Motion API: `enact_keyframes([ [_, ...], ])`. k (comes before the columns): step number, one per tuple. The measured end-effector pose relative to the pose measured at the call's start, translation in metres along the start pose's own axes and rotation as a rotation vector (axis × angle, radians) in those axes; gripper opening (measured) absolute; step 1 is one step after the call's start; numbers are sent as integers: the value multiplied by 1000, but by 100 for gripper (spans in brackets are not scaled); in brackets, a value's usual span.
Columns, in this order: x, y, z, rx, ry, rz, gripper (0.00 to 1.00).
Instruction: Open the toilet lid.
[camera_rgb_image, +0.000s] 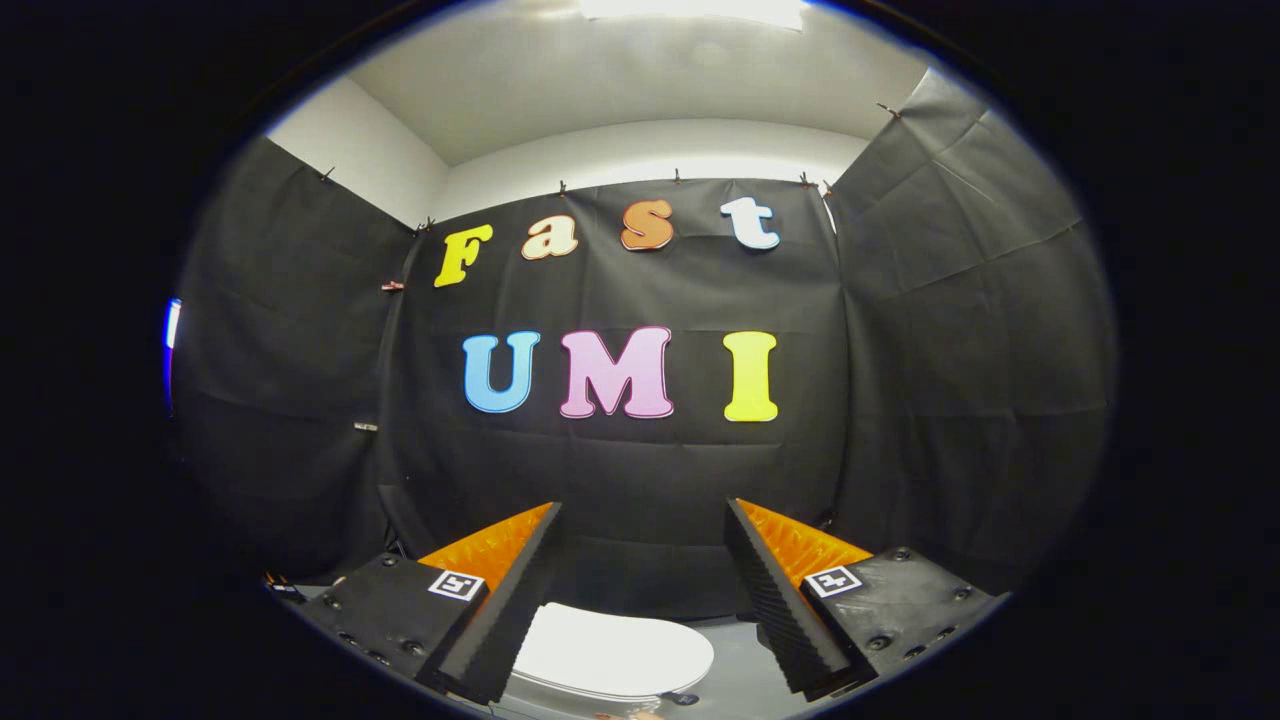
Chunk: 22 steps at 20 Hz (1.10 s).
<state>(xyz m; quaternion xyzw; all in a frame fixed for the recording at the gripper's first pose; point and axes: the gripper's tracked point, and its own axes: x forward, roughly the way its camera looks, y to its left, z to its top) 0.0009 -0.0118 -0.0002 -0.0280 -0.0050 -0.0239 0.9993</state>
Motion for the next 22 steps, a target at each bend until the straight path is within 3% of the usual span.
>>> enact_keyframes([
  [13, -2, -2, 4, 6, -10, -2, 98],
  [22, 28, -14, -26, 108, 70, -40, 99],
])
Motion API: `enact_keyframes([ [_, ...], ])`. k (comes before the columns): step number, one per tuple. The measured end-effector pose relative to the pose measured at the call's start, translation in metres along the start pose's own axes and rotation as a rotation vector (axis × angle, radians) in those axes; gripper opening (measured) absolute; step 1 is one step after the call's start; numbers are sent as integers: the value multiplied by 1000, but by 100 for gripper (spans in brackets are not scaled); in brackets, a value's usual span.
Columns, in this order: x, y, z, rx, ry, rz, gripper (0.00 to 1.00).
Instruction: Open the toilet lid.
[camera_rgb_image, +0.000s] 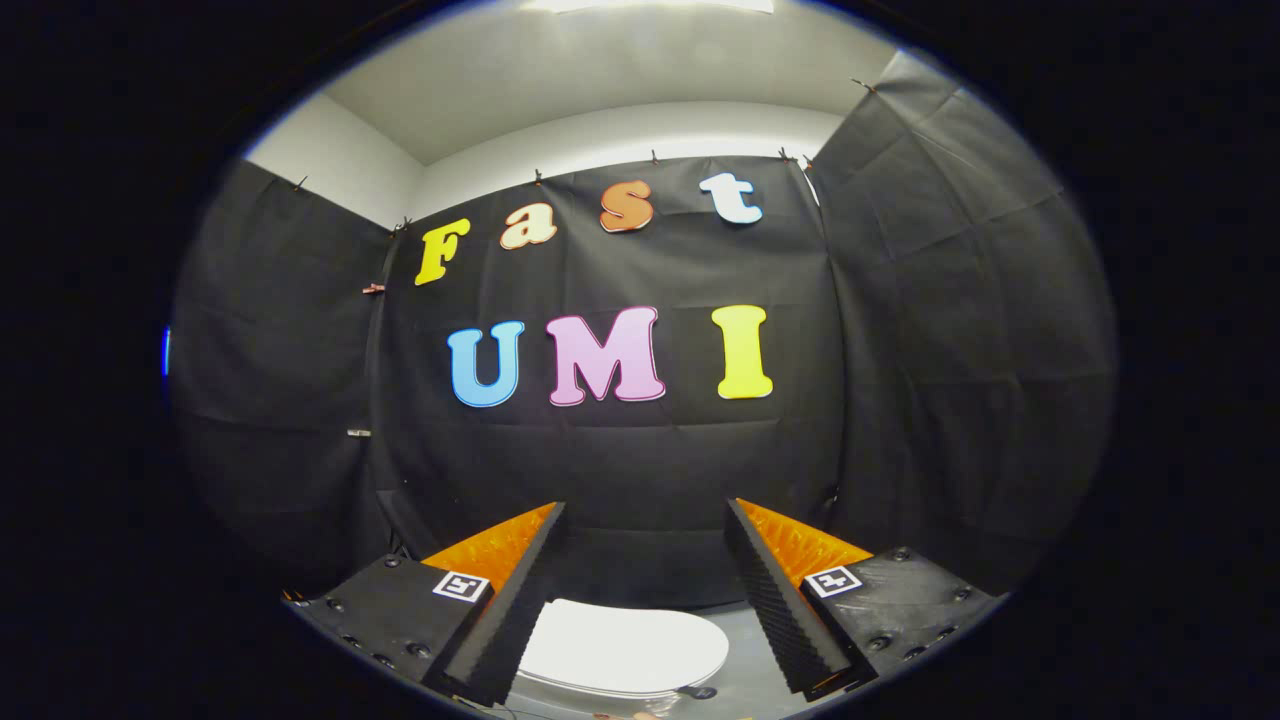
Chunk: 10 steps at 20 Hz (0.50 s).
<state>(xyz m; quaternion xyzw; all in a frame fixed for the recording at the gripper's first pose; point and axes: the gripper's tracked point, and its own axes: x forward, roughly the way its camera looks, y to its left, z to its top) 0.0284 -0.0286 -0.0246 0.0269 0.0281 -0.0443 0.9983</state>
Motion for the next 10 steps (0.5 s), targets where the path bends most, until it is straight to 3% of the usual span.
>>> enact_keyframes([
  [2, 14, -6, -11, 40, 29, -14, 99],
  [6, 39, -36, -48, 1, 74, -144, 99],
  [10, 57, -53, -99, 47, 148, -231, 99],
])
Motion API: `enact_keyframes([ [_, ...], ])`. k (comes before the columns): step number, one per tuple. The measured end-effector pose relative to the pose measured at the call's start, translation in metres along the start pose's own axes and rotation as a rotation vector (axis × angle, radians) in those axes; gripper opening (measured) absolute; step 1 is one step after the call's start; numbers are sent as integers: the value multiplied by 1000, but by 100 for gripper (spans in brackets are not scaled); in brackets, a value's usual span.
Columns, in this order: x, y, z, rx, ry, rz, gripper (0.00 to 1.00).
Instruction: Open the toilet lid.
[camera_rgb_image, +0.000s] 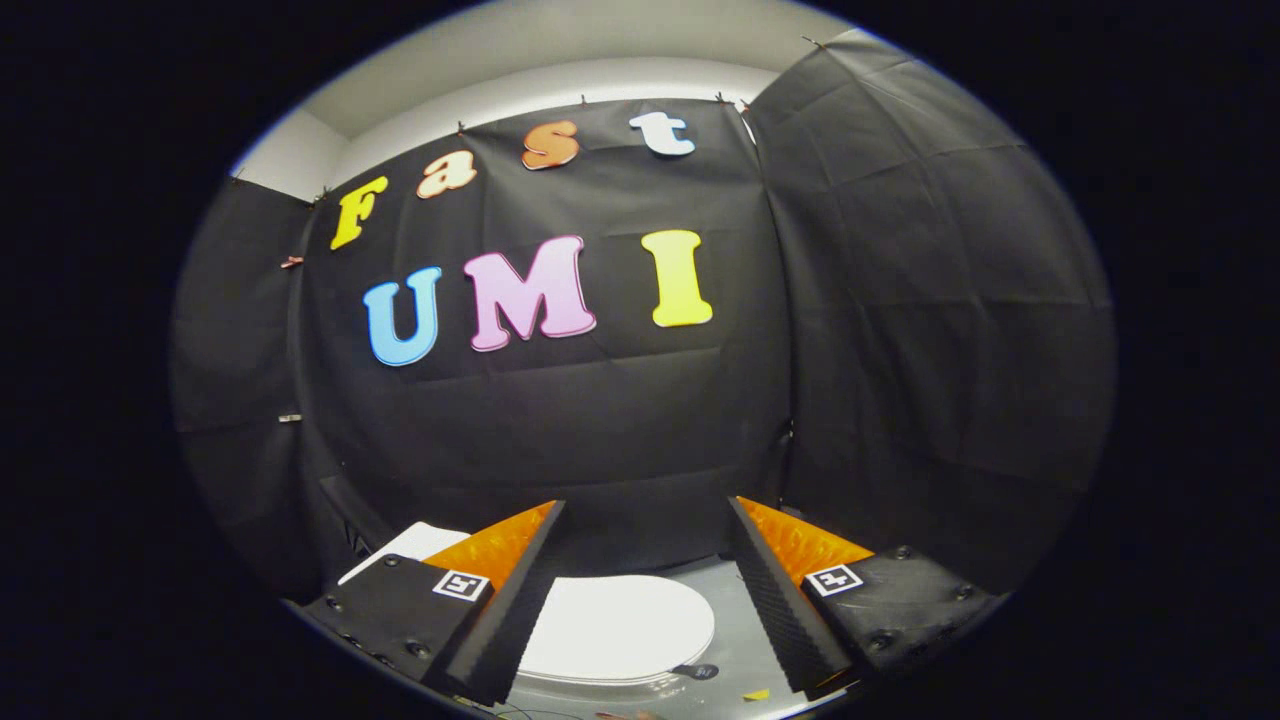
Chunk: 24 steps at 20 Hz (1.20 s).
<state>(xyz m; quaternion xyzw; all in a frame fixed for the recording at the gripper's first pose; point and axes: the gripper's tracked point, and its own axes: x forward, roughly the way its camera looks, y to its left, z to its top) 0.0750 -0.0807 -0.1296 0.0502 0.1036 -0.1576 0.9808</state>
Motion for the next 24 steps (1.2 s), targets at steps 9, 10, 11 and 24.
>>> enact_keyframes([
  [9, 59, -40, -124, 124, 165, -91, 99],
  [10, 64, -49, -139, 140, 184, -107, 99],
  [11, 68, -57, -153, 159, 201, -118, 99],
  [24, 91, -141, -354, 617, 426, -254, 98],
])
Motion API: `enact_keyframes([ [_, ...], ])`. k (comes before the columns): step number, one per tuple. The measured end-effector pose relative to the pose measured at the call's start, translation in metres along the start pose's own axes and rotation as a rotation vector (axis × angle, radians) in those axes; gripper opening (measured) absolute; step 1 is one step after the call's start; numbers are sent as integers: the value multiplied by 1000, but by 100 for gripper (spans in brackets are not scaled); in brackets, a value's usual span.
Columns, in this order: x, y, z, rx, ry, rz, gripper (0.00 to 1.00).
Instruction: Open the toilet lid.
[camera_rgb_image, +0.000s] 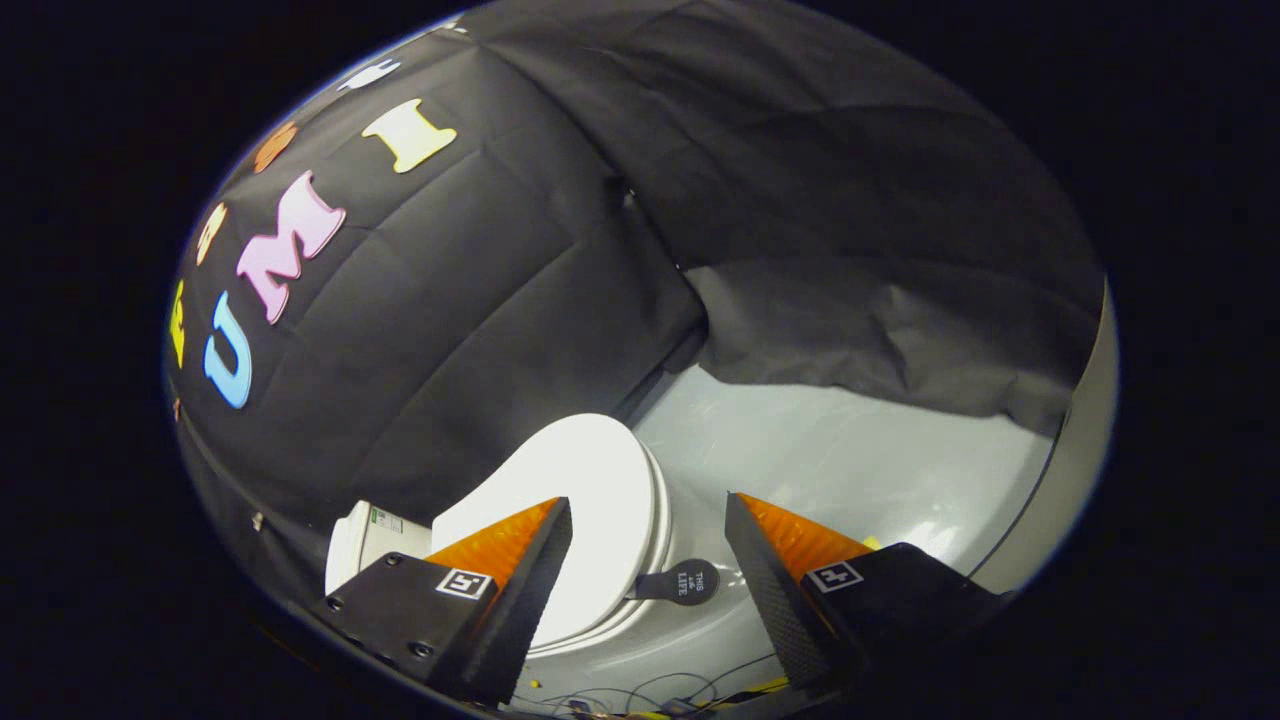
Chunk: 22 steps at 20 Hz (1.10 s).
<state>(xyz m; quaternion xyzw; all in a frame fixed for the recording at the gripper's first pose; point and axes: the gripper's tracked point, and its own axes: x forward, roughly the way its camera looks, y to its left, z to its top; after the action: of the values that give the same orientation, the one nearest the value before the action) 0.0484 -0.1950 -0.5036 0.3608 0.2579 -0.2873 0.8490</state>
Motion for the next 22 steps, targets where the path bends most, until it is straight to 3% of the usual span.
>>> enact_keyframes([
  [5, 28, -31, -44, 191, 110, 35, 96],
  [6, 33, -37, -50, 222, 125, 25, 90],
  [10, 43, -25, -56, 296, 152, 99, 89],
  [12, 43, -28, -60, 369, 174, 106, 74],
  [14, 50, -27, -66, 448, 187, 127, 74],
  [16, 55, -29, -75, 492, 202, 135, 60],
  [17, 56, -25, -77, 505, 210, 158, 60],
  [22, 67, -24, -86, 553, 220, 167, 23],
])
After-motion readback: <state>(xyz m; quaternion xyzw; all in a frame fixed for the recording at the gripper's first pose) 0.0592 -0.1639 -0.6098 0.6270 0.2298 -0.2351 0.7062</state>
